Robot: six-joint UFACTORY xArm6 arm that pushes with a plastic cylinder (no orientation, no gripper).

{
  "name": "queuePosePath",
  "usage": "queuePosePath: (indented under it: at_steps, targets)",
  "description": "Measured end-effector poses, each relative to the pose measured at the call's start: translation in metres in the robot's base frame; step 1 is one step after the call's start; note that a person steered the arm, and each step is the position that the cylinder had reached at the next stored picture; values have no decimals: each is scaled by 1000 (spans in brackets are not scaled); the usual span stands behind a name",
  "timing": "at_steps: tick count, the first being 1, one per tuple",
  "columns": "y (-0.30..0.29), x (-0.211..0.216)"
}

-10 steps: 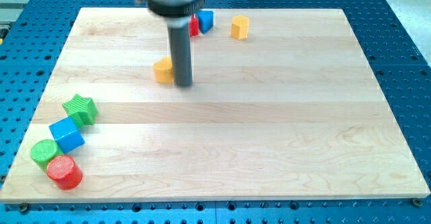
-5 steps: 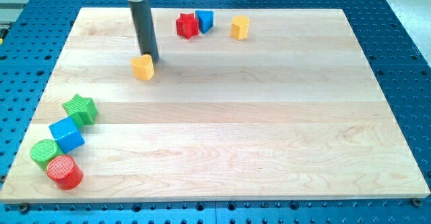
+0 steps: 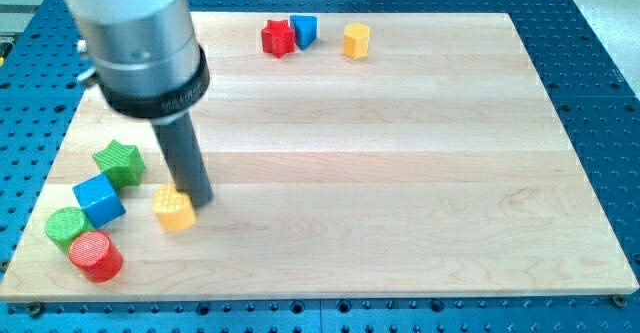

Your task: Move the heart to the top right of the red circle

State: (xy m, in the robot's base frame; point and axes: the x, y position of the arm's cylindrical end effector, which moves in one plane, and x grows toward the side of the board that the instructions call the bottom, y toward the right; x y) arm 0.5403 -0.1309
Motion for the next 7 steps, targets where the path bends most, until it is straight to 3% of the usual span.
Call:
queuePosePath:
  at_steps: [1,2,3,4,5,6,7]
  targets:
    - [2,29]
    - [13,24]
    - [93,12]
    - [142,-67]
    - [191,-180]
    - [240,-247]
    - [226,-303]
